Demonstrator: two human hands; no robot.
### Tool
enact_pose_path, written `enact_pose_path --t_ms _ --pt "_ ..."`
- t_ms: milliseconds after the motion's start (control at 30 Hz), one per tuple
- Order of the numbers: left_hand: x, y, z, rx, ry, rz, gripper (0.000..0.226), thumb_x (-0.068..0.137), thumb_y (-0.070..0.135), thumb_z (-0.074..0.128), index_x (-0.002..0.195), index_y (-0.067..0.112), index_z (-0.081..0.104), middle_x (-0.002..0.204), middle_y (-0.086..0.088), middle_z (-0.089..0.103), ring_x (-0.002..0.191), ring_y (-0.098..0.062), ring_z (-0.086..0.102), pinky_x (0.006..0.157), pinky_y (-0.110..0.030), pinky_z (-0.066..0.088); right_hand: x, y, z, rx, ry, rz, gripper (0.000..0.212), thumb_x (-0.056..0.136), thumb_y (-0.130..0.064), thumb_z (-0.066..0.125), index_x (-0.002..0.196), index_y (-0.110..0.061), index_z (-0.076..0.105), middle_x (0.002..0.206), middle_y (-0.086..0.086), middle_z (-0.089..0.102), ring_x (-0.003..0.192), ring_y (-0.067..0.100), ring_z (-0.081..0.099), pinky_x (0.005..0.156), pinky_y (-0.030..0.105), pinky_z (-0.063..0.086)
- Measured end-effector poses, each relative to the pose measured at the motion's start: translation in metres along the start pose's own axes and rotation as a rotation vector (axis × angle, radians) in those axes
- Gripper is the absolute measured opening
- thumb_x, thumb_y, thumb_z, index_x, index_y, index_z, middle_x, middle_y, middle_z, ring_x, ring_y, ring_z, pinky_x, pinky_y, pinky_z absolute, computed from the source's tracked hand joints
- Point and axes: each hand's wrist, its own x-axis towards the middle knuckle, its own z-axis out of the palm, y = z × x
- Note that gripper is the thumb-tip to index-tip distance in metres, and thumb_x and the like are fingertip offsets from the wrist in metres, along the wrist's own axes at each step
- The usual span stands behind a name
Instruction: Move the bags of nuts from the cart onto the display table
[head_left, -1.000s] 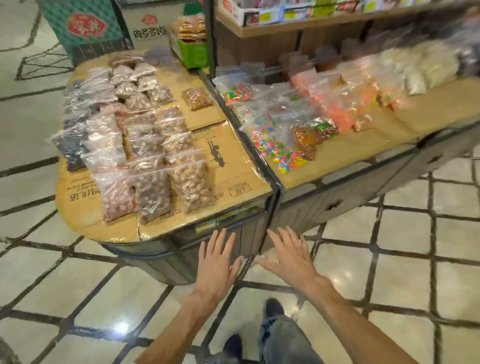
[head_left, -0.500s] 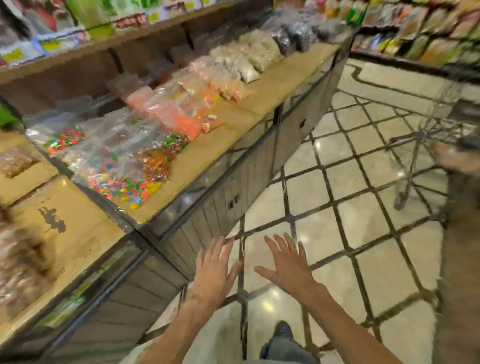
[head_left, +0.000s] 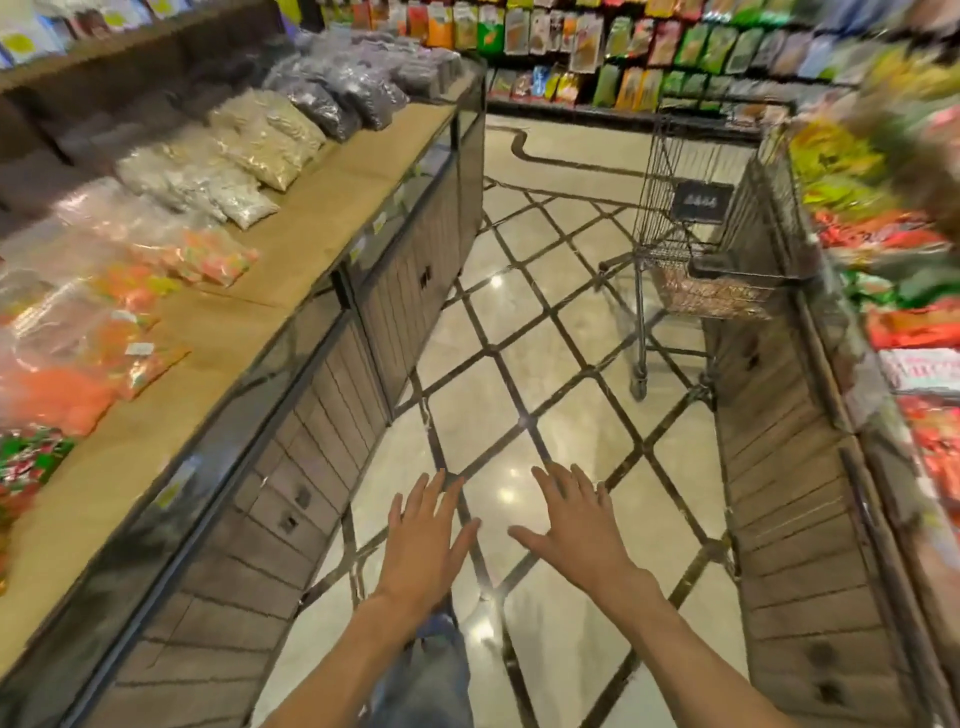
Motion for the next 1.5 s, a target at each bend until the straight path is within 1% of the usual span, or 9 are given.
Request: enact_pose_path --t_ms 133,267,333,467,600,767,1133,1267,1500 --pt "0.108 0.024 -0.008 -0.039 -0.037 0.074 0.12 0.077 0.084 -0.028 0.164 0.028 0.032 0.173 0.002 0.022 0.162 -0.022 0.013 0.131 -0.047 0.008 0.073 0.041 -0.025 0.007 0.014 0.104 0.099 0.089 -0.085 0.04 0.167 -0.029 0.016 0.173 0.006 0.021 0.162 0.031 0.011 0.129 0.053 0.013" --pt "0.224 0.044 -0.019 -0.011 -0.051 0.176 0.093 0.099 0.075 -0.003 0.154 0.023 0.051 0.161 -0.006 0.048 0.15 -0.032 0.043 0.122 -0.057 0.035 0.157 0.078 -0.061 0.007 0.051 0.182 0.115 0.07 -0.091 0.01 0.167 -0.03 0.017 0.172 0.007 0.024 0.161 0.033 0.016 0.128 0.053 0.016" --pt "0.282 0.057 -0.029 0.007 -0.089 0.212 0.082 0.103 0.071 0.005 0.153 0.025 0.052 0.158 -0.007 0.052 0.148 -0.032 0.047 0.119 -0.058 0.039 0.198 0.094 -0.086 0.017 0.05 0.235 0.107 0.078 -0.09 0.018 0.166 -0.03 0.018 0.172 0.005 0.025 0.161 0.032 0.017 0.128 0.052 0.018" --pt "0.392 0.092 -0.053 0.044 -0.157 0.323 0.069 0.104 0.064 0.016 0.164 0.032 0.027 0.173 0.001 0.024 0.161 -0.024 0.018 0.131 -0.049 0.013 0.273 0.131 -0.126 0.044 0.07 0.325 0.092 0.092 -0.081 0.041 0.166 -0.032 0.017 0.171 0.003 0.026 0.16 0.028 0.018 0.128 0.05 0.018" --pt "0.487 0.129 -0.061 0.06 -0.125 0.459 0.062 0.106 0.057 0.032 0.153 0.022 0.051 0.161 -0.008 0.048 0.15 -0.032 0.044 0.12 -0.056 0.039 0.34 0.174 -0.159 0.149 0.061 0.403 0.093 0.091 -0.079 0.047 0.166 -0.031 0.019 0.171 0.003 0.024 0.16 0.029 0.02 0.129 0.052 0.019" --pt "0.607 0.184 -0.048 0.096 -0.169 0.489 0.091 0.093 0.076 -0.01 0.165 0.032 0.024 0.175 0.003 0.013 0.163 -0.021 0.007 0.131 -0.049 0.012 0.421 0.244 -0.187 0.181 0.13 0.436 0.089 0.091 -0.075 0.054 0.163 -0.031 0.028 0.165 0.002 0.038 0.154 0.026 0.031 0.125 0.053 0.028" --pt "0.836 0.358 -0.04 0.249 -0.262 0.606 0.084 0.095 0.068 -0.005 0.167 0.03 0.014 0.176 0.002 0.008 0.163 -0.019 0.003 0.132 -0.042 0.01 0.573 0.436 -0.26 0.285 0.105 0.57 0.088 0.092 -0.08 0.047 0.161 -0.029 0.03 0.16 0.004 0.043 0.149 0.029 0.038 0.122 0.052 0.032" --pt "0.905 0.416 -0.028 0.245 -0.342 0.644 0.066 0.11 0.058 0.021 0.168 0.027 0.013 0.176 0.002 0.004 0.163 -0.019 -0.004 0.133 -0.044 0.006 0.612 0.489 -0.289 0.347 0.137 0.617 0.089 0.092 -0.071 0.057 0.164 -0.03 0.024 0.166 0.001 0.037 0.154 0.026 0.034 0.125 0.051 0.029" --pt "1.023 0.502 0.012 0.323 -0.418 0.807 0.081 0.099 0.066 0.006 0.167 0.025 0.018 0.175 0.0 0.017 0.162 -0.02 0.009 0.132 -0.041 0.013 0.68 0.575 -0.3 0.475 0.15 0.799 0.084 0.091 -0.074 0.056 0.158 -0.03 0.034 0.162 0.001 0.039 0.152 0.025 0.036 0.124 0.046 0.032"
